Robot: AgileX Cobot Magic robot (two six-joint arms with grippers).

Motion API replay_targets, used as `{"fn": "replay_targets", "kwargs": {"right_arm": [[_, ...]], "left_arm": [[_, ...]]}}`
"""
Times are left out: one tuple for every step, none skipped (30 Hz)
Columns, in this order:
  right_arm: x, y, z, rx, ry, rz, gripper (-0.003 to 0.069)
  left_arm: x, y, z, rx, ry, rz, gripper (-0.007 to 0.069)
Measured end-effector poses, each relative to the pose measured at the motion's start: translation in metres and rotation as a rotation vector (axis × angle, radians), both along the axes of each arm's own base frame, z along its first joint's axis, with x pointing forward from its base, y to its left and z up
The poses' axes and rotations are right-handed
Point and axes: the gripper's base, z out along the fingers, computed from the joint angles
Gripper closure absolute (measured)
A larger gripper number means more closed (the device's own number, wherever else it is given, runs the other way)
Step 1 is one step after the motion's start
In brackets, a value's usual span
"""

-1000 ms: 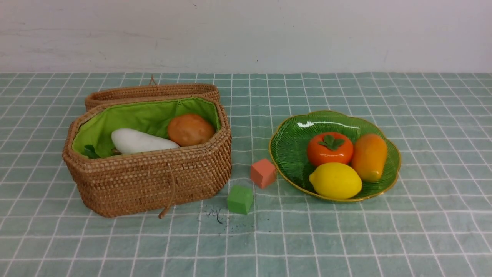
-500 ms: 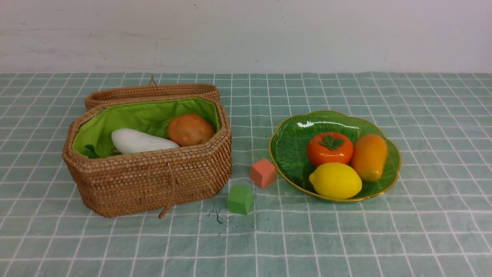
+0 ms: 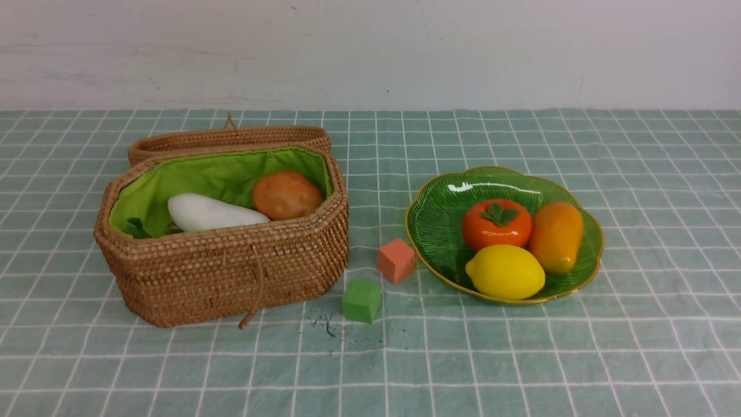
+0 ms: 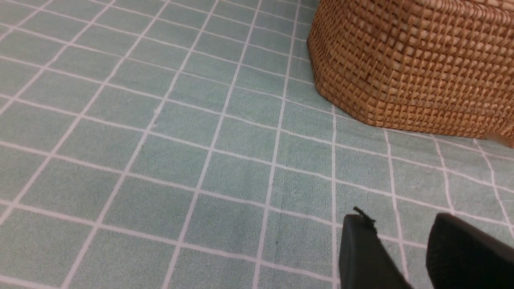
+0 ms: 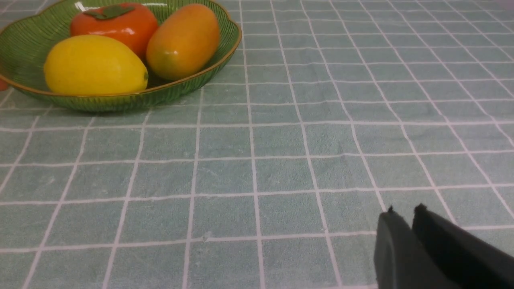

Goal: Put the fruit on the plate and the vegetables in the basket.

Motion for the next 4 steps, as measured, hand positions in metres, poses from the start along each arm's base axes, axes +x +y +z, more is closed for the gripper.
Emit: {"fn": "replay_targets", "kwargs": {"right_arm": [[0.0,0.0,0.0,0.0,0.0,0.0,0.0586],[0.0,0.0,0.0,0.0,0.0,0.0,0.0585],[0.0,0.0,0.0,0.0,0.0,0.0,0.0585],[0.0,0.0,0.0,0.0,0.0,0.0,0.0582]], "left_arm": [[0.0,0.0,0.0,0.0,0.0,0.0,0.0386],[0.0,0.0,0.0,0.0,0.0,0.0,0.0386],[0.0,0.0,0.0,0.0,0.0,0.0,0.0386],[0.0,0.0,0.0,0.0,0.0,0.0,0.0386]]}}
